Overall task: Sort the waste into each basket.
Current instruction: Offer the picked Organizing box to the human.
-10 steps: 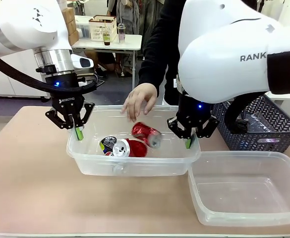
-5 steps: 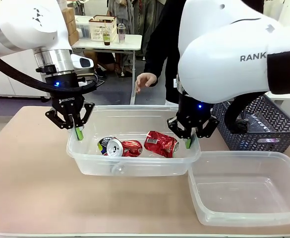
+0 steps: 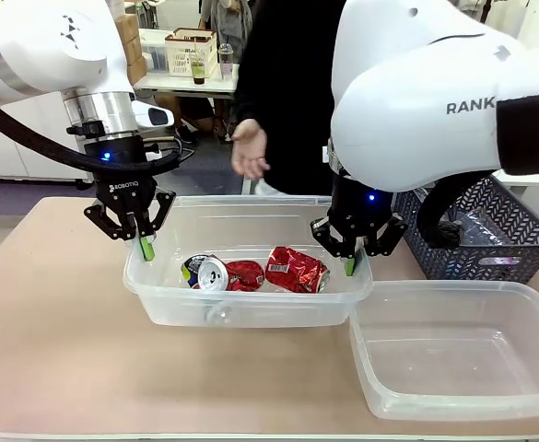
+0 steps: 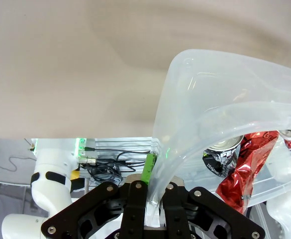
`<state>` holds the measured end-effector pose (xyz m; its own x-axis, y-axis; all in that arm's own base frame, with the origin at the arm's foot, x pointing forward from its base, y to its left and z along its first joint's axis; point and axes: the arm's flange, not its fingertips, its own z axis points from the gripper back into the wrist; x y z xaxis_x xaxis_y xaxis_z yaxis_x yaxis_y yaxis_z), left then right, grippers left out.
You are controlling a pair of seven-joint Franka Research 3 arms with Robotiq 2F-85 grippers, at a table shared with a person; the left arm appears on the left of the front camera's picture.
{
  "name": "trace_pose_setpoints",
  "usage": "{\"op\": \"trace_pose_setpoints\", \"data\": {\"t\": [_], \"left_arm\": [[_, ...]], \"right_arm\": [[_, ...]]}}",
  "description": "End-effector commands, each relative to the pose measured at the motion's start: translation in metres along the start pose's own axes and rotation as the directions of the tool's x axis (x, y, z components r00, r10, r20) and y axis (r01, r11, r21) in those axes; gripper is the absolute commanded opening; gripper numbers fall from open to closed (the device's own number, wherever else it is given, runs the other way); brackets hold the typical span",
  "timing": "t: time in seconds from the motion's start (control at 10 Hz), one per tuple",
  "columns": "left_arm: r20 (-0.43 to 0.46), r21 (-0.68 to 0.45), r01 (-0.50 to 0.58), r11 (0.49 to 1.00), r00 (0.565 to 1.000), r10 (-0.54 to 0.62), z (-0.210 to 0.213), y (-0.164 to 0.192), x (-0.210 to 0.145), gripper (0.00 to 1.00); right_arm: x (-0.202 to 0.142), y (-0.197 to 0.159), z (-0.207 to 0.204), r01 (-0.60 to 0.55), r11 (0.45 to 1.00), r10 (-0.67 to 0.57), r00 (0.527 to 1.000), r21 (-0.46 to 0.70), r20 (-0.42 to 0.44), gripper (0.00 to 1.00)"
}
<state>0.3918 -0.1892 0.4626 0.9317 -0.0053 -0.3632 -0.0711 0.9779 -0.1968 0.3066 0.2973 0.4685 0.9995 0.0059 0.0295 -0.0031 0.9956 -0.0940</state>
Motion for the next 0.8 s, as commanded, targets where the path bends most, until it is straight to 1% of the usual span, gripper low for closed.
{"op": "trace_pose_setpoints", "data": {"t": [0.0, 0.1, 0.2, 0.3, 0.4, 0.5, 0.7], "left_arm": [[0.016, 0.010, 0.037, 0.999, 0.999, -0.037, 0.012, -0.010, 0.016, 0.04], [0.030, 0.025, 0.057, 0.998, 0.998, -0.058, 0.028, -0.024, 0.041, 0.04], [0.030, 0.004, 0.072, 0.997, 0.997, -0.072, 0.040, -0.035, 0.074, 0.04], [0.054, -0.017, 0.081, 0.997, 0.995, -0.080, 0.049, -0.048, 0.105, 0.04], [0.072, -0.021, 0.066, 0.998, 0.995, -0.065, 0.057, -0.061, 0.126, 0.04], [0.109, -0.034, 0.039, 0.999, 0.993, -0.036, 0.063, -0.072, 0.140, 0.04], [0.135, -0.059, 0.011, 0.998, 0.991, -0.003, 0.065, -0.076, 0.149, 0.04]], "right_arm": [[0.023, 0.003, 0.005, -0.039, 0.999, 0.038, 0.999, -0.009, -0.021, 0.05], [0.056, 0.003, 0.012, -0.069, 0.998, 0.069, 0.997, 0.014, -0.040, 0.05], [0.085, 0.001, 0.016, -0.069, 0.998, 0.070, 0.995, 0.009, -0.069, 0.05], [0.112, 0.001, 0.018, -0.087, 0.996, 0.087, 0.994, 0.001, -0.072, 0.05], [0.138, 0.003, 0.017, -0.076, 0.997, 0.076, 0.995, -0.005, -0.060, 0.05], [0.158, 0.007, 0.010, -0.075, 0.997, 0.074, 0.995, -0.013, -0.066, 0.05], [0.173, 0.009, -0.004, -0.070, 0.997, 0.069, 0.994, -0.009, -0.080, 0.05]]}}
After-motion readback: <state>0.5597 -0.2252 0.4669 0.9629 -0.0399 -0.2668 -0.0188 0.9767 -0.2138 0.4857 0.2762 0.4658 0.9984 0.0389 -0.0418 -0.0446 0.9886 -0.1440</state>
